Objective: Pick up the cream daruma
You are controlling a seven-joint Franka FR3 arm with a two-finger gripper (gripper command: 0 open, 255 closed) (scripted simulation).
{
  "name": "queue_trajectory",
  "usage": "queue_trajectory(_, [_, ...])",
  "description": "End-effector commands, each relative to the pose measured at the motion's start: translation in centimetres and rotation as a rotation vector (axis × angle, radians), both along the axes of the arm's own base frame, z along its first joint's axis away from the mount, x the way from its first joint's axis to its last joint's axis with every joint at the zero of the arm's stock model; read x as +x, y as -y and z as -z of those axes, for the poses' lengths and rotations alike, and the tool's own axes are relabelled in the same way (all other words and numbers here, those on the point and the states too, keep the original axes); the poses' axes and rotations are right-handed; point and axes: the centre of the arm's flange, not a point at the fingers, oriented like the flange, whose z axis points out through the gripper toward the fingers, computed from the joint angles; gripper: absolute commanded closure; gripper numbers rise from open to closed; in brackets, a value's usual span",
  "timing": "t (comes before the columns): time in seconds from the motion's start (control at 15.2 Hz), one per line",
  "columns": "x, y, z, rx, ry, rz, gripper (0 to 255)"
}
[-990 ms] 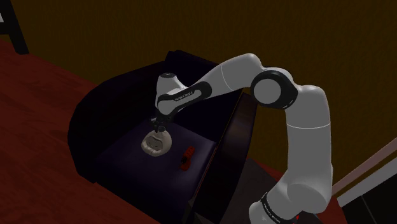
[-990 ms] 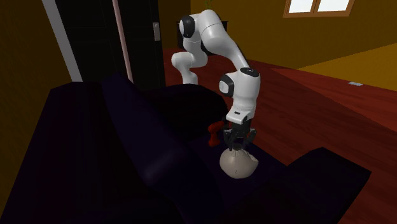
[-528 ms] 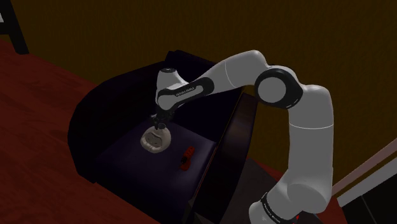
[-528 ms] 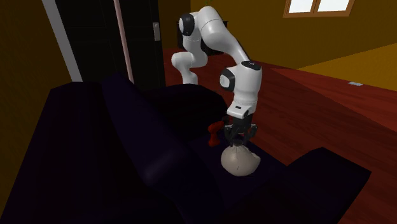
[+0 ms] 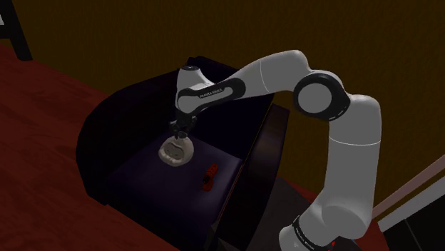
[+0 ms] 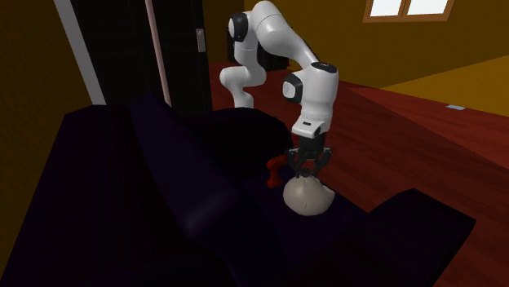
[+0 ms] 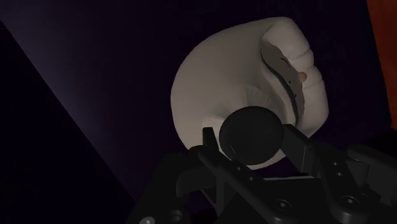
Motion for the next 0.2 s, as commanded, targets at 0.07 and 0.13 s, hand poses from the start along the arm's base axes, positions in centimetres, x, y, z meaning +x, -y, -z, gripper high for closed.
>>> queue_trajectory(0.07, [0.02,-0.01,-1.28,0.0,0.002,0.0,255])
queue_trajectory(0.13, [0.02,-0.01,-1.28,0.0,0.002,0.0,255])
